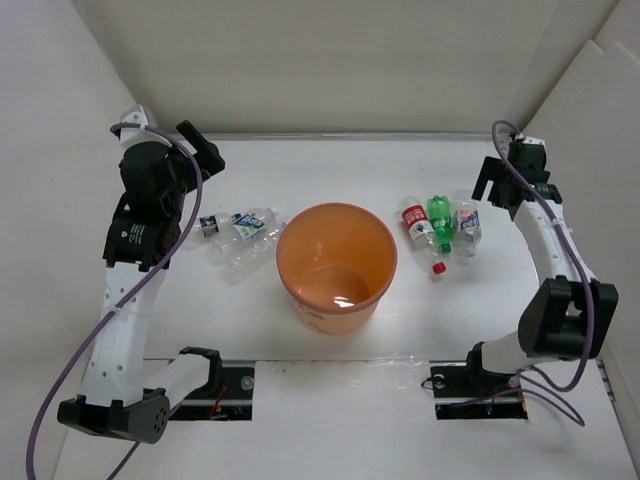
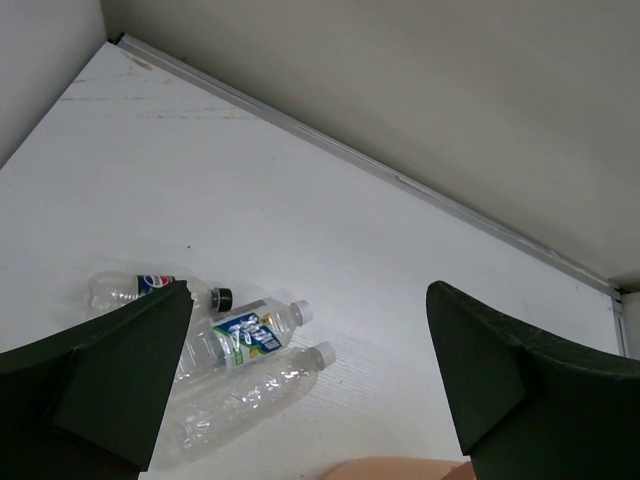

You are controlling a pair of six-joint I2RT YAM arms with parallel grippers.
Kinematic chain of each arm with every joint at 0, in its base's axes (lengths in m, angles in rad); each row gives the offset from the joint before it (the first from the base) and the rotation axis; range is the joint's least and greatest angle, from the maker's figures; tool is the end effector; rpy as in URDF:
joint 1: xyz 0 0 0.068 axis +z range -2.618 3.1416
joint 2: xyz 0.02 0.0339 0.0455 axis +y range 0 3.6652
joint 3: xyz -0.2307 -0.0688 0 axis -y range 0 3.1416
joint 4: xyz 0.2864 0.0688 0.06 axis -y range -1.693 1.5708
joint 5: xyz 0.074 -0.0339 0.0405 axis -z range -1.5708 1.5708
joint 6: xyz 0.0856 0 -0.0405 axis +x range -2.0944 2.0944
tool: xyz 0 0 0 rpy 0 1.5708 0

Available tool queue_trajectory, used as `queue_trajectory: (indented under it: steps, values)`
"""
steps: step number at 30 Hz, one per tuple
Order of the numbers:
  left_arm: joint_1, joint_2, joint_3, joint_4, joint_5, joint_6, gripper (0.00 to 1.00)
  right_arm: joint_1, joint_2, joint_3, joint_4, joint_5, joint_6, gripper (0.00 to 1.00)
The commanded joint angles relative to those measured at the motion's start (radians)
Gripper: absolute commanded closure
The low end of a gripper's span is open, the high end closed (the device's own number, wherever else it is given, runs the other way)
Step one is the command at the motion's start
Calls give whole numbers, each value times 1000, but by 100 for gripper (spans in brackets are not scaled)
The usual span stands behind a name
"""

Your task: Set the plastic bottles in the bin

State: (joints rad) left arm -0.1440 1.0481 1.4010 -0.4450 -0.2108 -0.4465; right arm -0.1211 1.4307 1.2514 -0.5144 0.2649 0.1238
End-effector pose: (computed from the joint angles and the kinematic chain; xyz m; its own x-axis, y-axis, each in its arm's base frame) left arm 0.3092 -0.0267 0.4542 -0.0537 -0.4189 -0.9065 -0.0987 0.9055 -0.4126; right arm 0.3951 -0.0707 0.2498 -0.5908 0.1920 -0.7837 0.3924 0.9170 -0.0712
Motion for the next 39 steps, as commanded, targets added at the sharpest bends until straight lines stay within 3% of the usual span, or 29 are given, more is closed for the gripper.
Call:
queue_trajectory:
  steps: [1,11,28,31,32,35,36,39]
  values:
    - [0,-3,7,48,44,15,0,-11,42,-6,95,-55,-13,0]
    - [0,-25,-14,68,97,15,0,-41,316,82,114,-245,-23,0]
    - [0,-34,-14,68,97,25,0,-41,600,304,34,-220,5,5]
    - [0,-25,-14,68,97,25,0,-41,628,342,1,-220,5,18]
    - [0,-25,-14,68,88,25,0,-51,639,342,1,-220,5,31]
    - [0,-25,-5,59,88,25,0,-51,629,342,1,-220,14,52]
    - [0,-25,-5,58,88,25,0,-61,614,332,1,-208,29,80]
    - [0,-2,19,49,122,25,0,-81,564,332,1,-161,51,94]
